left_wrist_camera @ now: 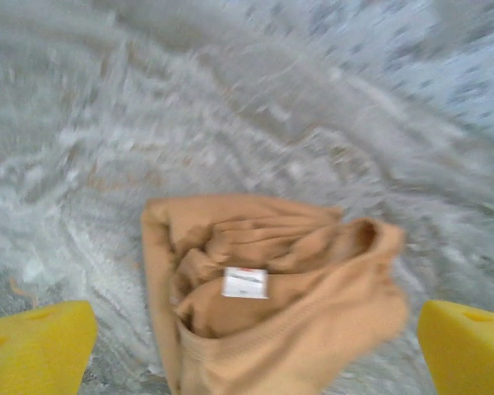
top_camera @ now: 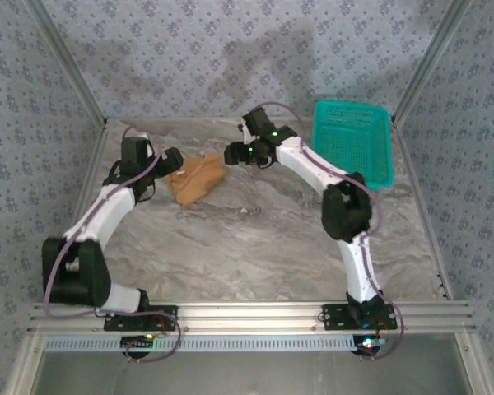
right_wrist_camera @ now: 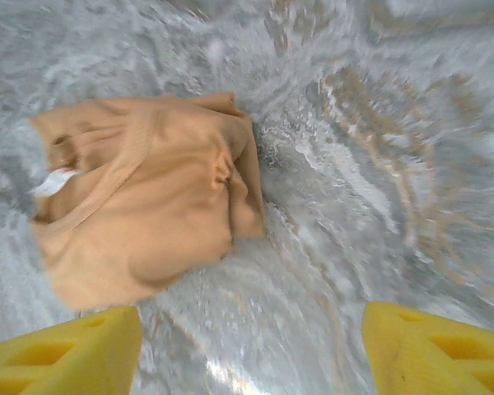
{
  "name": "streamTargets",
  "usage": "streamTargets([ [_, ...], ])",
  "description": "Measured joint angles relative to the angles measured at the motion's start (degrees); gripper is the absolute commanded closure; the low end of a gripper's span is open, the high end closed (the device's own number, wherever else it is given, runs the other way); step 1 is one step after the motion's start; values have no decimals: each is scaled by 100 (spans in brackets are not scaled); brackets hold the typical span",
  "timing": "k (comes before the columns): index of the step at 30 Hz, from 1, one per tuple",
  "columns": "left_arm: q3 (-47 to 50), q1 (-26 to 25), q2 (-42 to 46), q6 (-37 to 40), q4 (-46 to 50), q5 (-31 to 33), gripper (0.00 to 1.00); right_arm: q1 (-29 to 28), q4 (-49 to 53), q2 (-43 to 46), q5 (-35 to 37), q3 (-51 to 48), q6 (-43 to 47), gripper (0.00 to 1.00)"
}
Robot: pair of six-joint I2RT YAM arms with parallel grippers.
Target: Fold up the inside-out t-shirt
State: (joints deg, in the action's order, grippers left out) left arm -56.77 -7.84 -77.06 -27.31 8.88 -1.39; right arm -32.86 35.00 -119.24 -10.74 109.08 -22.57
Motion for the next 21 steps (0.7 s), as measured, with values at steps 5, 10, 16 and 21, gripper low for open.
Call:
streamTargets([
  [5, 538, -254, 809, 2, -232, -120, 0, -2, -380, 1357, 409, -1051, 144, 26],
  [10, 942, -428, 529, -33, -284, -385, 0, -17, -802, 2006, 970, -2269, 125, 21],
  [16, 1226, -723, 452, 190, -334, -358, 0, -52, -1370, 3585, 2396, -4297, 168, 0],
  [21, 1884, -837, 911, 798, -684, 678, 0, 122, -2846, 5768, 3845, -6688, 951, 0],
])
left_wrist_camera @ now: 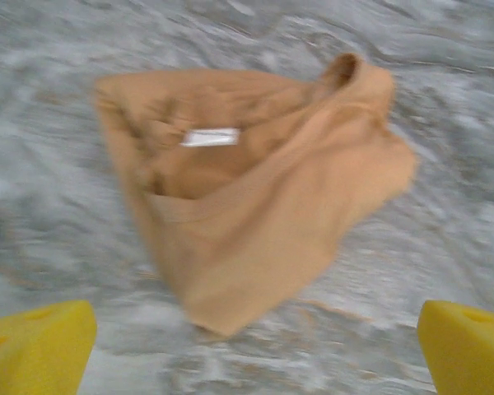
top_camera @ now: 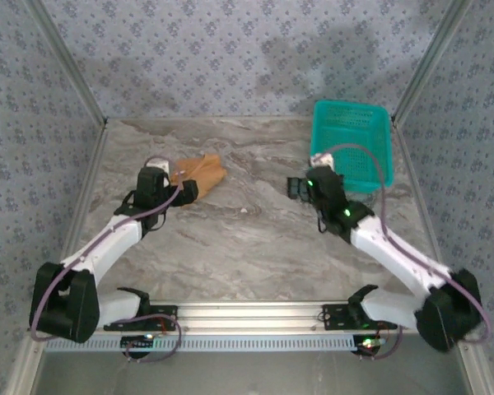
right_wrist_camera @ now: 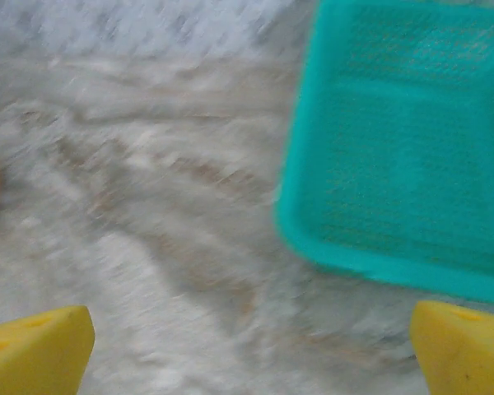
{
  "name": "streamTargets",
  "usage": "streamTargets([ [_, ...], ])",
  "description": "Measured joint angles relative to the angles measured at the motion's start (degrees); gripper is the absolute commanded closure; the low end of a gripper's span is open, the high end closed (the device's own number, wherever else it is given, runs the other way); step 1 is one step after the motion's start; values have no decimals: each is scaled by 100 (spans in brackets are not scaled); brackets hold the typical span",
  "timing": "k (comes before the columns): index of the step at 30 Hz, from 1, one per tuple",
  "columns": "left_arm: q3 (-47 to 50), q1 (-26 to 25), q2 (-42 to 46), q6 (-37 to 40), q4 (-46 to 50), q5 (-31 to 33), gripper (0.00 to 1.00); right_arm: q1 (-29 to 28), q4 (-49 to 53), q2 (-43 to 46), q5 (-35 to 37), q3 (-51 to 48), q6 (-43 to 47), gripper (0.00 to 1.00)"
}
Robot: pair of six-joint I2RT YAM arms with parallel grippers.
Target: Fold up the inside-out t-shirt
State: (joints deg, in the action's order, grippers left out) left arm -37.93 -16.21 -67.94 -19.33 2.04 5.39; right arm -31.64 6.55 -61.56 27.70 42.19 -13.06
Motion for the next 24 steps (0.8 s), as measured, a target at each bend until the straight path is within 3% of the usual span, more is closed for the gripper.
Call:
streamTargets([
  [4, 695, 114, 350, 601, -385, 883, 0, 549, -678, 481, 509, -1220, 592, 0],
  [10, 1119, 590, 472, 1158, -1091, 1360, 0, 1714, -1513, 404, 643, -2048, 686, 0],
  [17, 2205, 831, 514, 1703, -2516, 1054, 0, 2065, -3014, -612, 577, -2511, 951, 0],
  [24, 2358, 1373, -166, 1808, -3829, 461, 0, 2334, -4743, -2109, 201, -2288, 1362, 0],
])
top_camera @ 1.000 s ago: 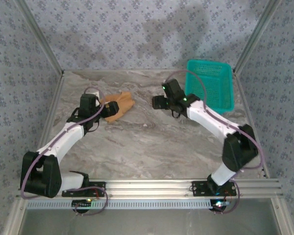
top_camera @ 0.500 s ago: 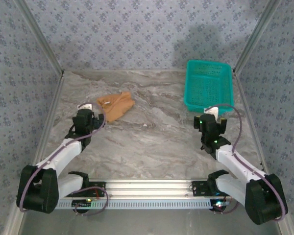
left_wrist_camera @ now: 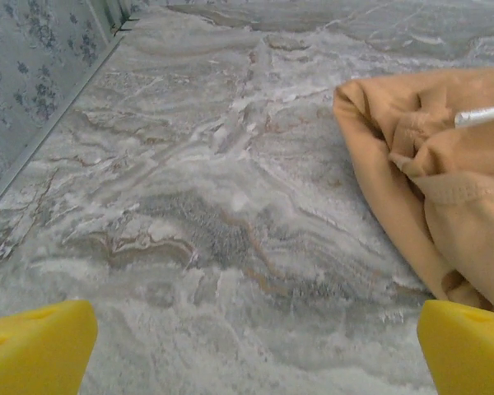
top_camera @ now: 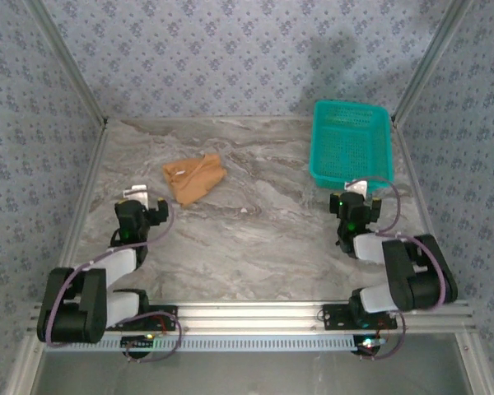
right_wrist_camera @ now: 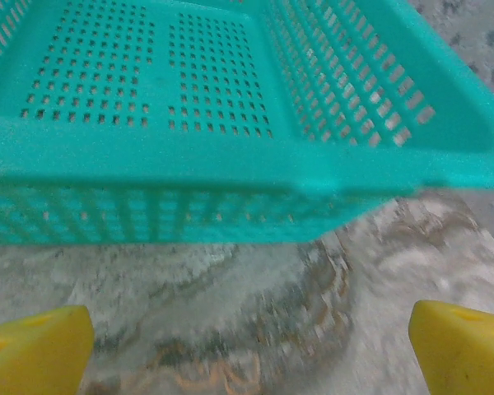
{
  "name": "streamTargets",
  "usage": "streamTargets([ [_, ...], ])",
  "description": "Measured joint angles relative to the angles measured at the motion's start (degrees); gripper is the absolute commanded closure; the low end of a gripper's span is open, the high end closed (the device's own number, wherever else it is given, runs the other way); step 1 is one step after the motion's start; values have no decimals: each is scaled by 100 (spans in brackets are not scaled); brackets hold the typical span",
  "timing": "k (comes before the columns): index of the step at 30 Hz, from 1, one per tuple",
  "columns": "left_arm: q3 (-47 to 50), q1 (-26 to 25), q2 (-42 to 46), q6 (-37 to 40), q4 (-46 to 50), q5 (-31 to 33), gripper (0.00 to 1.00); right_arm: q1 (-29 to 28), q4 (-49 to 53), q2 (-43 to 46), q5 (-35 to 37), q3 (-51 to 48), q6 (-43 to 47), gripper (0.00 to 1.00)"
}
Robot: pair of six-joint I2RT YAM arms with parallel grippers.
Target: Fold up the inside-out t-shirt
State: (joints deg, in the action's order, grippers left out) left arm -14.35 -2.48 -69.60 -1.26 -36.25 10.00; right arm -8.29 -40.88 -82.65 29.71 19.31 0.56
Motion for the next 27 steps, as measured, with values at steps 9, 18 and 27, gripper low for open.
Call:
streamTargets([
  [9, -461, 136, -1786, 37, -1163, -361, 0, 509, -348, -199, -774, 138, 31, 0],
  [18, -804, 216, -1829, 37, -1145, -511, 0, 776, -442, -313, -1510, 343, -9, 0],
  [27, -809, 216, -1829, 37, -1095, -575, 0, 627, -833, -470, -1419, 96, -7, 0],
])
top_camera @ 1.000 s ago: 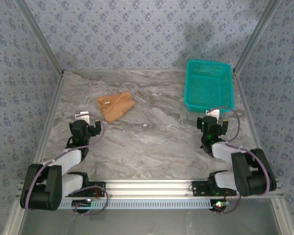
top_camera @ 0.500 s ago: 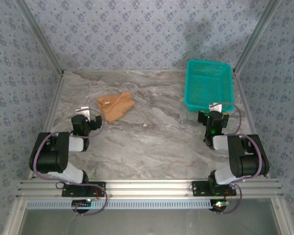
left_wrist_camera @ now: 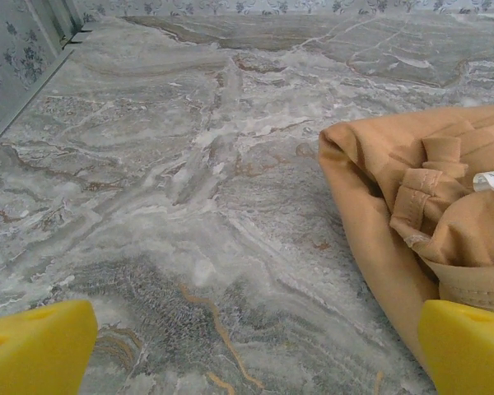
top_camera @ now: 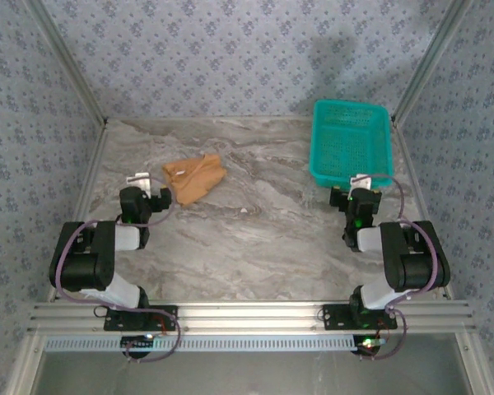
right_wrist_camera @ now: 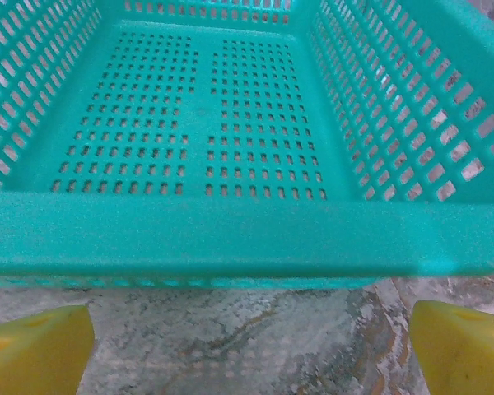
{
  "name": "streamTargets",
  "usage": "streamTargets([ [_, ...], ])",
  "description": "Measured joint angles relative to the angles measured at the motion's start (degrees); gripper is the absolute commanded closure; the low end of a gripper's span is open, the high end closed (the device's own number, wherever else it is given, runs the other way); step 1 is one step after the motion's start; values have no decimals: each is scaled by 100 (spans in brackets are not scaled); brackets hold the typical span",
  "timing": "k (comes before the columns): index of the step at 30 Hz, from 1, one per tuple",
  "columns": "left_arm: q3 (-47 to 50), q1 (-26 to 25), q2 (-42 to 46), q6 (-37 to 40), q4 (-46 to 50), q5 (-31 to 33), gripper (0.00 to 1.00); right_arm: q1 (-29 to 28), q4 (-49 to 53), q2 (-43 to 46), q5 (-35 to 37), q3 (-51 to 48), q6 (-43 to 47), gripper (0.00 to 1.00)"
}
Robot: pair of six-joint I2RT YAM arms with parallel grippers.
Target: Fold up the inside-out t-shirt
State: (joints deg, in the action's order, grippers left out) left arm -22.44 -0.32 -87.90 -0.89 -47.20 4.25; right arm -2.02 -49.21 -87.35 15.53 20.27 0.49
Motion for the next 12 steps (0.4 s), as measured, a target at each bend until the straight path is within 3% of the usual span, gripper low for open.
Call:
streamTargets([
  [12, -4, 42, 0, -2, 79, -79, 0, 46, -17, 0, -42, 0, 0, 0],
])
